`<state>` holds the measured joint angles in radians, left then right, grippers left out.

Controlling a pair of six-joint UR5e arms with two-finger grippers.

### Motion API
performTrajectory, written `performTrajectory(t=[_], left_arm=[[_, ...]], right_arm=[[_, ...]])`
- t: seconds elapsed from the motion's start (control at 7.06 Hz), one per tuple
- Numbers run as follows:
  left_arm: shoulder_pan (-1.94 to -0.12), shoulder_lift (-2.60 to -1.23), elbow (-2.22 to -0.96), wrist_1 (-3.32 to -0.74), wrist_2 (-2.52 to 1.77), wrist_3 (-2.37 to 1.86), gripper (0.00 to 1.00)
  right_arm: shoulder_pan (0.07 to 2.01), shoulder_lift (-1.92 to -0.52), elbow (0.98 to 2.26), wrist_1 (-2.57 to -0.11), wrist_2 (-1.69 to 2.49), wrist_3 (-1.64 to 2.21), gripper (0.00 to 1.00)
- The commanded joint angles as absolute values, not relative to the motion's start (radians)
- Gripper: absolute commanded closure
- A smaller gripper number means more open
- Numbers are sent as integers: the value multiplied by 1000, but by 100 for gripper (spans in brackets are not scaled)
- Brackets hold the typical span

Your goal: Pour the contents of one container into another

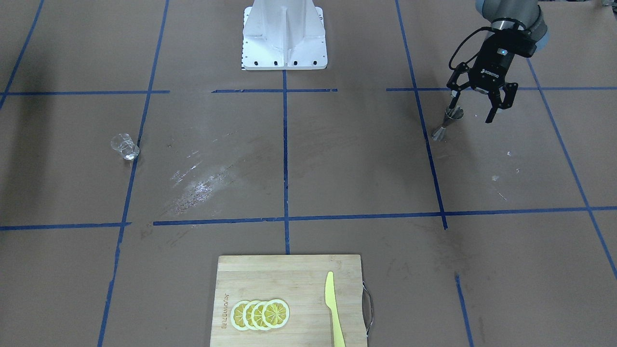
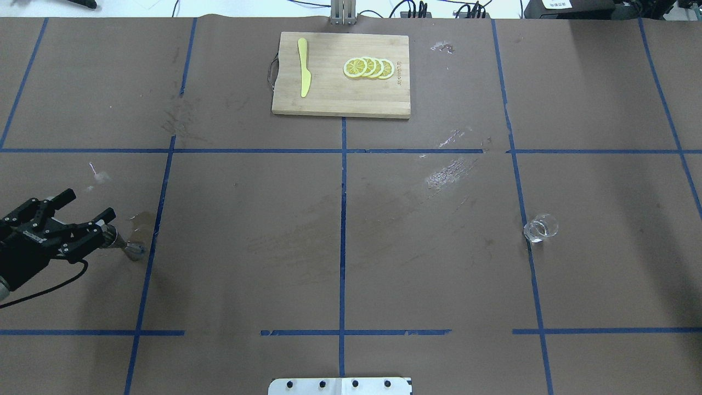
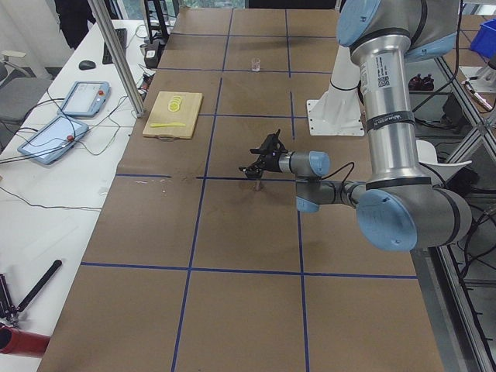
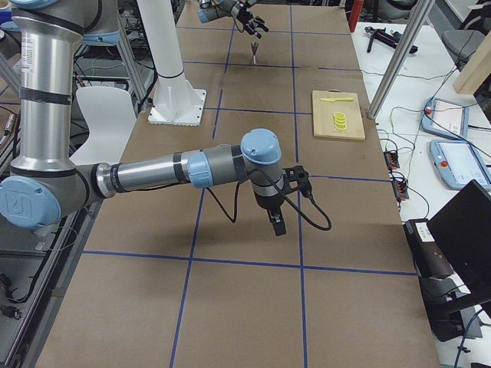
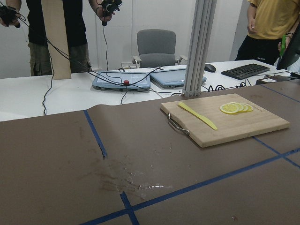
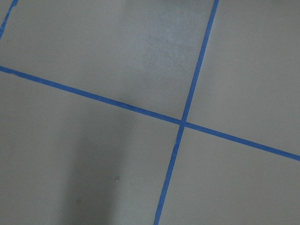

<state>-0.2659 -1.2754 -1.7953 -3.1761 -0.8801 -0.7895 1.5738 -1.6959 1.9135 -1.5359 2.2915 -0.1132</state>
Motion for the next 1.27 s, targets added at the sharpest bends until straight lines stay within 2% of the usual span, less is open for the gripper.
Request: performTrajectory(t=[0.0, 0.85, 0.99, 1.13], left_arm=[[-120, -1276, -1758, -3174, -692, -816, 0], [-12, -1368, -1599, -3172, -534, -871, 0], [-12, -1374, -1591, -3174, -534, -871, 1], [-12, -1381, -1585, -3181, -535, -871, 8]], right_arm=[[1574, -1697, 1914, -1536, 2292, -113, 0], [1574, -1697, 1914, -1537, 2292, -114, 0], [1574, -1697, 1913, -1536, 2292, -114, 0], [1574, -1697, 1913, -1536, 2292, -114, 0]])
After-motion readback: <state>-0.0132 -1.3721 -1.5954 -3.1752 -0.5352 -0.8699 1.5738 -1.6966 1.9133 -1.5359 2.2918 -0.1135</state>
